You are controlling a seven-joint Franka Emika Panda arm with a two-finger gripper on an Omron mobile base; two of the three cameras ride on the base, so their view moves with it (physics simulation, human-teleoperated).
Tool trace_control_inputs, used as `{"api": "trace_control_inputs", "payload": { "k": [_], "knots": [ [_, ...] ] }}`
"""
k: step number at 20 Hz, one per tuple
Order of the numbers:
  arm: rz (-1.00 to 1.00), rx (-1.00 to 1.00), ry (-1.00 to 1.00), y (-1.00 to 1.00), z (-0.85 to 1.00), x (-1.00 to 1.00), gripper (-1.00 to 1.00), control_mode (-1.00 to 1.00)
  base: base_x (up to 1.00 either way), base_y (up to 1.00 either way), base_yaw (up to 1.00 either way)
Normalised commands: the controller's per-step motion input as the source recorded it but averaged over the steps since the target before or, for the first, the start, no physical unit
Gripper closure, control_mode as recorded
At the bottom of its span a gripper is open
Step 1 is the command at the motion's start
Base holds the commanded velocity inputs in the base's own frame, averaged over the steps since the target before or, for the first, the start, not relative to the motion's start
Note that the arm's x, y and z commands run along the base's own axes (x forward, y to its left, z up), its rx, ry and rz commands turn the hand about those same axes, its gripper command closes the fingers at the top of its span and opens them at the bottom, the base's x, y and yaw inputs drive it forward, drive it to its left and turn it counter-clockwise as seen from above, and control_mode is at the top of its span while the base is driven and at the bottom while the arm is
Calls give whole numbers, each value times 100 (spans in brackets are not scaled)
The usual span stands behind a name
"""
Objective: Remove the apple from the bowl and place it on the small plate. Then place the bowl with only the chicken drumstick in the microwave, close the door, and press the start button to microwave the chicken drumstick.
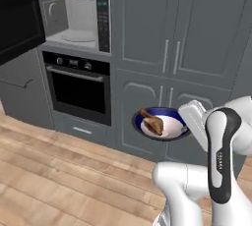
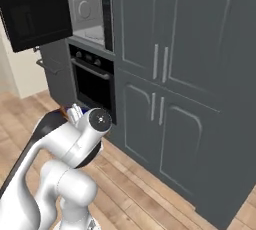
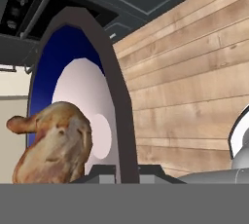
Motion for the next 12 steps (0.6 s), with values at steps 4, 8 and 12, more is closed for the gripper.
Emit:
{"api": "trace_control_inputs", "payload": {
  "k": [4,8,12],
  "knots": [
    [0,0,0,0,0,0,100,100,100,100,-30],
    [0,0,0,0,0,0,100,100,100,100,-41],
    [0,0,0,0,0,0,100,100,100,100,-44]
  ]
}}
